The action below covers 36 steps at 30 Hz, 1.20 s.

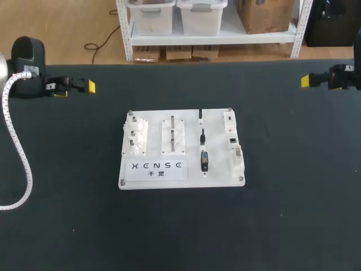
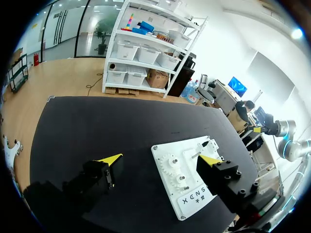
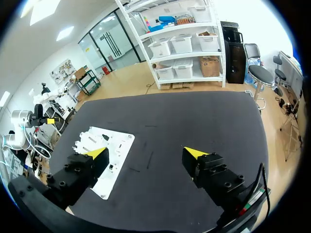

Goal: Insert the USB connector, Ethernet cable, and multi-pin plug into their matching sockets one by one.

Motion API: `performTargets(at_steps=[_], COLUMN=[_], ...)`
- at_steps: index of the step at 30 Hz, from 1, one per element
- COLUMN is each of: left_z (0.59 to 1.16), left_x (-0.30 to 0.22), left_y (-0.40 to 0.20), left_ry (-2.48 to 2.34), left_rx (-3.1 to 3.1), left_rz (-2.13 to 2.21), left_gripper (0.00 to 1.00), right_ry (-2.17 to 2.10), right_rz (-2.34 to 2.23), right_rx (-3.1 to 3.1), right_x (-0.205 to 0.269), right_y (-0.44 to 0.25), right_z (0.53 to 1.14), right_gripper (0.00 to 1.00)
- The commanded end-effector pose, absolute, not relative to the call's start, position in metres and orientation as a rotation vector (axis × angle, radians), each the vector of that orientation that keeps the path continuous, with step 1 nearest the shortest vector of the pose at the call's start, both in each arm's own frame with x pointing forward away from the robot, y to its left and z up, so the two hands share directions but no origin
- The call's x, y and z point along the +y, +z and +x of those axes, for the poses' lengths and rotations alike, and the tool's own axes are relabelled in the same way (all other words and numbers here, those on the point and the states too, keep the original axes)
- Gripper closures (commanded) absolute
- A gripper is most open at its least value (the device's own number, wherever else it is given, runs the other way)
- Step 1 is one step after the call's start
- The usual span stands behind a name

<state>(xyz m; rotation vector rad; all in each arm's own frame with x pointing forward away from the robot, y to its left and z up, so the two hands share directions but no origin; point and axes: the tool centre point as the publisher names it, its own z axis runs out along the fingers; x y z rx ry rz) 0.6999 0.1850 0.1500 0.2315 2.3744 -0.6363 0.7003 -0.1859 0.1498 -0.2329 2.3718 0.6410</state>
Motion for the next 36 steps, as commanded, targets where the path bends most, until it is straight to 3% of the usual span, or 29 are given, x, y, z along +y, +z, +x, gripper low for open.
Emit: performTargets(at_steps=[1,4,21,36], left_z=[0.7,0.7,0.7,0.7], left_x=[0.185,0.185,0.185,0.185], left_y=[0.15,0.15,0.15,0.15], left_ry=[-0.636,-0.636,-0.636,-0.636], left_rx=[2.374,2.374,2.374,2.374], left_rz=[0.231,0.231,0.231,0.231], left_gripper=[0.0,0.0,0.0,0.0], right_ry=[0.64,0.64,-0.045,-0.299], right_rz=[-0.233,-0.233,-0.284,-0.089], right_rx=[2.372,2.372,2.774,2.901], right_x=[-0.186,-0.186,-0.03,0.032], right_y=[0.149,0.149,0.137,0.086], right_z=[0.701,0.701,0.745,0.748], right_gripper=[0.0,0.0,0.0,0.0])
